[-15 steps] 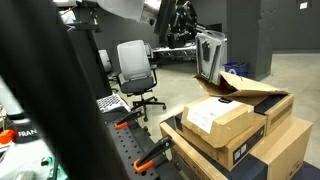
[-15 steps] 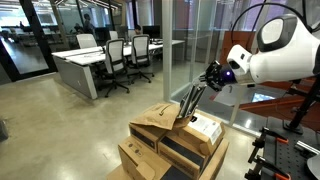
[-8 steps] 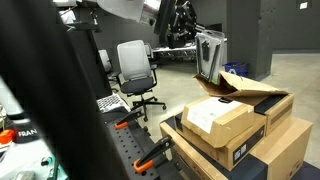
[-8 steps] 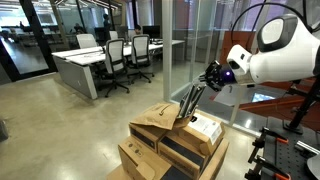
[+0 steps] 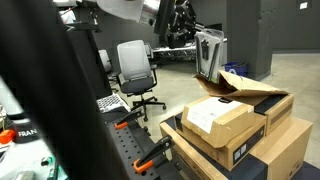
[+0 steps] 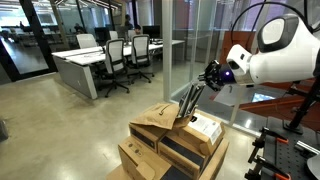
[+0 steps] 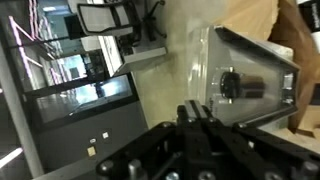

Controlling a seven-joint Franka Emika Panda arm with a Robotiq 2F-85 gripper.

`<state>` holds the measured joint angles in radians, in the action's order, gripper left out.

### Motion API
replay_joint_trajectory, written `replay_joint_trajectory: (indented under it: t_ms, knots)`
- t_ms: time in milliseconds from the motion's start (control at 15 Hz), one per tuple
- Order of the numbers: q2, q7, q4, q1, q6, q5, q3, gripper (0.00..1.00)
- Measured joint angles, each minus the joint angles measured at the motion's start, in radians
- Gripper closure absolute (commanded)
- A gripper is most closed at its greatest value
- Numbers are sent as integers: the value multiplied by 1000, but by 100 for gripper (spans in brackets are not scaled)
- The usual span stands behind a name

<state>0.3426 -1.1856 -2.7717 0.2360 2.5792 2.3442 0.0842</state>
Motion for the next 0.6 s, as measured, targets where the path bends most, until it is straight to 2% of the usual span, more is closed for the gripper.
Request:
replay_joint_trajectory:
  t_ms: [600]
  knots:
    - [29, 3, 0, -1, -7, 1, 4, 100]
